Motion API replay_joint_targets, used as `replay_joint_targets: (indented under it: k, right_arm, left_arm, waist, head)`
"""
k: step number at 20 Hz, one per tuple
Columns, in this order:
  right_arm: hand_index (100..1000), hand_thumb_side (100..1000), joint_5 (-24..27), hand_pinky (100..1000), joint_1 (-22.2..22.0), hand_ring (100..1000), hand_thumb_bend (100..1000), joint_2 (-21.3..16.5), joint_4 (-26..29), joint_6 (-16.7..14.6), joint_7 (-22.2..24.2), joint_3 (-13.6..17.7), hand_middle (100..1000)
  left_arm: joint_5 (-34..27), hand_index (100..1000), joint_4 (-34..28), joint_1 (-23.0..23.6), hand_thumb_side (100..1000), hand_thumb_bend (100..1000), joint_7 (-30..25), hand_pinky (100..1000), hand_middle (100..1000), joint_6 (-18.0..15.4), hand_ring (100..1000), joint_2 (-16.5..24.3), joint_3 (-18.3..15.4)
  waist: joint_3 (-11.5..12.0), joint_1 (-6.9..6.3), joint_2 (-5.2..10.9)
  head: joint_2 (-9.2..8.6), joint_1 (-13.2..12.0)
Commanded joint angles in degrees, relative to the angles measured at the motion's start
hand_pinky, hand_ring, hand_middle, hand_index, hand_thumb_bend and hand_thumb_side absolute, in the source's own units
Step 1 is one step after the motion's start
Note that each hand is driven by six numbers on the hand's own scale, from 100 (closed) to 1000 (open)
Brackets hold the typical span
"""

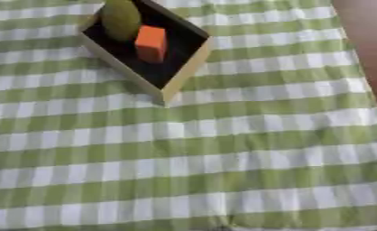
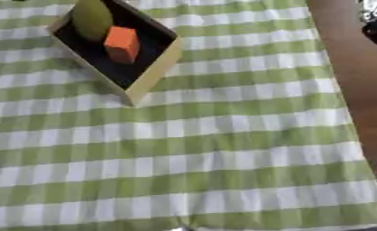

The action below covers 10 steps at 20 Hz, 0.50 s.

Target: Pick up objects on the table and place them in the box.

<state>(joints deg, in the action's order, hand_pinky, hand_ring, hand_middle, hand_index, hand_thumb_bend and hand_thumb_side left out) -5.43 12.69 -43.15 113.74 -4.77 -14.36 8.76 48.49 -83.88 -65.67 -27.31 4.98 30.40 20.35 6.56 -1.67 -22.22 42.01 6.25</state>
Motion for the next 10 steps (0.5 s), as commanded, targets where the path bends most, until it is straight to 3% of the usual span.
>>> replay_joint_targets:
  k: [1, 10]
  right_arm:
    - [896, 487, -0.1, 944, 0.8, 928, 100, -1.1, 0.8, -0.1, 0.2, 0.4, 758]
    - [897, 489, 0.1, 945, 1.1, 928, 100, -0.7, 0.8, 0.0, 0.2, 0.4, 758]
  left_arm:
    - [4.9, 688, 6.0, -2.0, 104, 100, 3.2, 686, 578, -2.3, 640, -1.4, -1.7]
    - [10.2, 694, 18.0, -2.2, 100, 100, 7.7, 699, 592, -7.9, 651, -5.4, -2.2]
  waist:
    - [-0.3, 0.07, 1.18]
    - [-0.8, 0.26, 1.12]
  head:
    - [-0.99, -0.5]
    - [-1.24, -1.1]
